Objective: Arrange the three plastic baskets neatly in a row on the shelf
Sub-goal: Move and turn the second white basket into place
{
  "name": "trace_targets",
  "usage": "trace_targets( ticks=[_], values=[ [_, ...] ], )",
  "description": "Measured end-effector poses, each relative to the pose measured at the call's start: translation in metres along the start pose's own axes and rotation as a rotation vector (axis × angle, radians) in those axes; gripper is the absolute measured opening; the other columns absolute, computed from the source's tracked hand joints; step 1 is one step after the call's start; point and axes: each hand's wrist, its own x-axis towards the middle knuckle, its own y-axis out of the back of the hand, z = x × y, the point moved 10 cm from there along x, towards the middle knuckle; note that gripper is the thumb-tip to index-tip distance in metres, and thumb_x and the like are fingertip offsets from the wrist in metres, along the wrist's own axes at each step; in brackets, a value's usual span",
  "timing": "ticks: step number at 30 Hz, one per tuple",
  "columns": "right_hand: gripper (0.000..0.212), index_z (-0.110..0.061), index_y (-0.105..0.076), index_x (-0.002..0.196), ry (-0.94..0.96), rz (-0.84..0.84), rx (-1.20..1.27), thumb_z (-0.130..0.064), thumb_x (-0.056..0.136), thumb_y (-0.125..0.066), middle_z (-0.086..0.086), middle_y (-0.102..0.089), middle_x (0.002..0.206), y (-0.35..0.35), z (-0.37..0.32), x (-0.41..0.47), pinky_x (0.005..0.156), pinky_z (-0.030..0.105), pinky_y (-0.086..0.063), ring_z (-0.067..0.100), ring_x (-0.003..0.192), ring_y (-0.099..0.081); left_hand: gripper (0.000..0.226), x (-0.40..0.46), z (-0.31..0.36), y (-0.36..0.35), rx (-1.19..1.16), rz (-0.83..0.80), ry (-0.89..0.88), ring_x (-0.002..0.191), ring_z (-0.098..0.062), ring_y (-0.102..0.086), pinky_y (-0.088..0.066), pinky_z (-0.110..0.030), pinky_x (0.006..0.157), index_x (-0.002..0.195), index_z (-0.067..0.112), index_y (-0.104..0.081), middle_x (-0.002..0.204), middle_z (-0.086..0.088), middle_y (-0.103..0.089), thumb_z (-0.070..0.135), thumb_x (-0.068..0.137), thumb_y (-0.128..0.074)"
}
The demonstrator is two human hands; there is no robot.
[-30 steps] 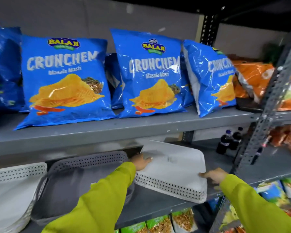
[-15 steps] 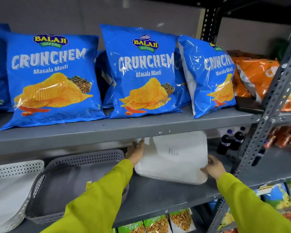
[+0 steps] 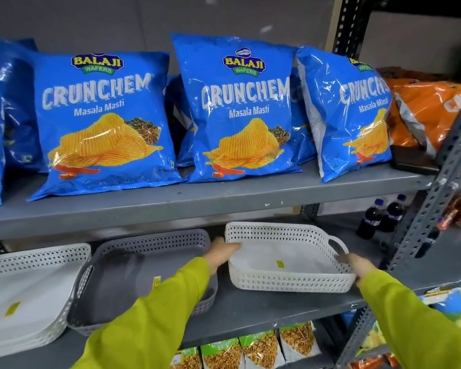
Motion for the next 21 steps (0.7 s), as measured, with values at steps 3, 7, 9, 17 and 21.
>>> trace_targets(
  ticks=[3,7,9,17,21],
  values=[
    [0.046,0.0,-0.051,0.131,0.1,0.119,-0.536,-0.03,0.097,-0.046,0.023,-0.058,0.127,0.001,-0.017,0.003,0.075,0.031,-0.043,0.035,0.106,-0.06,0.032,-0.006,-0.003,0.012,0.127,0.045,-0.073,0.105,-0.024,-0.065,-0.049,-0.03,0.088,0.113,0.0,-0.067,0.117,-0.013,-0.069,0.015,0.085,-0.064],
    [0.042,-0.011,-0.049,0.135,0.183,0.231,-0.644,-0.016,0.093,-0.048,0.02,-0.054,0.133,-0.007,-0.026,0.0,0.064,0.036,-0.05,0.031,0.079,-0.06,0.023,-0.036,0.002,0.082,0.252,0.305,-0.252,0.099,-0.022,-0.067,-0.046,-0.023,0.088,0.107,0.003,-0.07,0.108,-0.015,-0.073,0.007,0.086,-0.061],
    [0.056,-0.01,-0.04,0.141,0.277,0.333,-0.788,-0.015,0.088,-0.055,0.018,-0.034,0.15,-0.022,-0.038,-0.007,0.103,0.045,-0.043,0.037,0.127,-0.045,0.024,-0.058,-0.001,0.136,0.358,0.474,-0.319,0.096,-0.026,-0.069,-0.048,-0.027,0.087,0.104,0.005,-0.071,0.103,-0.016,-0.075,0.003,0.083,-0.06],
    [0.089,-0.012,-0.042,0.14,0.42,-0.25,-0.64,-0.073,0.076,-0.048,0.008,-0.045,0.147,-0.233,-0.039,-0.12,0.111,0.035,-0.035,0.028,0.133,-0.045,0.081,-0.136,-0.125,0.343,0.708,0.831,0.158,0.118,-0.049,-0.052,-0.041,-0.054,0.1,0.132,-0.007,-0.045,0.131,-0.031,-0.052,0.052,0.078,-0.049],
    [0.095,-0.019,-0.046,0.131,0.432,-0.33,-0.725,-0.083,0.062,-0.049,0.008,-0.058,0.134,-0.292,-0.03,-0.151,0.1,0.038,-0.047,0.031,0.119,-0.056,0.086,-0.133,-0.181,0.338,0.712,0.421,0.361,0.121,-0.037,-0.055,-0.046,-0.038,0.094,0.142,0.008,-0.035,0.137,-0.022,-0.055,0.058,0.078,-0.063]
  ],
)
